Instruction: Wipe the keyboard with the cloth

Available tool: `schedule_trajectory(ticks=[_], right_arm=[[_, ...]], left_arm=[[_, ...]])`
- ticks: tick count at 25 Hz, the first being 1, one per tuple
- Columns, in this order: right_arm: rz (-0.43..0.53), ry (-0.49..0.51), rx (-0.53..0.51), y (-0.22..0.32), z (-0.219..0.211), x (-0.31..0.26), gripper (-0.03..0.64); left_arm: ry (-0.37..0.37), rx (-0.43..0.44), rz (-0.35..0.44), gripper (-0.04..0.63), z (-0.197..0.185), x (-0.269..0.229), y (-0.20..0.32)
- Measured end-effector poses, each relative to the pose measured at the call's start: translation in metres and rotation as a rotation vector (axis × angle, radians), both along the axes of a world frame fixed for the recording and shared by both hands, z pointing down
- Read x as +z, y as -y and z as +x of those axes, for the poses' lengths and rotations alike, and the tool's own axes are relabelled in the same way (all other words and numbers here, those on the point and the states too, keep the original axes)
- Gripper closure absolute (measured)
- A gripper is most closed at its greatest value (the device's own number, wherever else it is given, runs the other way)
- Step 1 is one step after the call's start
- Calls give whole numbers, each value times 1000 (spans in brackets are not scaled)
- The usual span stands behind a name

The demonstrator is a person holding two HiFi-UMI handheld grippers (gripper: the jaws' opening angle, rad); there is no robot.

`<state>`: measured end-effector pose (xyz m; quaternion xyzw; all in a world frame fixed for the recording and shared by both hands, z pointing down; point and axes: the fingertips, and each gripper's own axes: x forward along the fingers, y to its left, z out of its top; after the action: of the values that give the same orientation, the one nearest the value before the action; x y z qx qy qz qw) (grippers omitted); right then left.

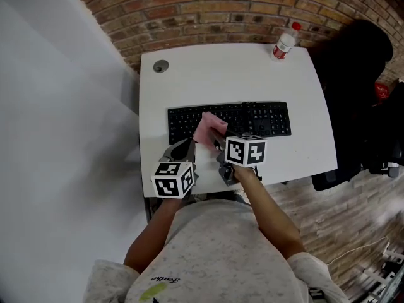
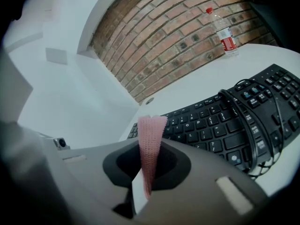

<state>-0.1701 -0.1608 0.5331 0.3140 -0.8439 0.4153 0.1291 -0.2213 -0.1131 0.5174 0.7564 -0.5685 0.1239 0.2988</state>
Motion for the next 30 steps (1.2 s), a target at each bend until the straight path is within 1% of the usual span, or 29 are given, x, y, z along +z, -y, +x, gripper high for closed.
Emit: schedule_trajectory(ticks=[11, 19, 30], right_arm=[[12, -1, 62, 10, 54, -2, 591], [21, 15, 105, 16, 95, -7, 591], [23, 37, 162, 24, 144, -10, 591]], left_arm=[[6, 45, 12, 598, 44, -5, 11], [10, 78, 15, 598, 81, -8, 17], [15, 118, 14, 598, 121, -8, 24]])
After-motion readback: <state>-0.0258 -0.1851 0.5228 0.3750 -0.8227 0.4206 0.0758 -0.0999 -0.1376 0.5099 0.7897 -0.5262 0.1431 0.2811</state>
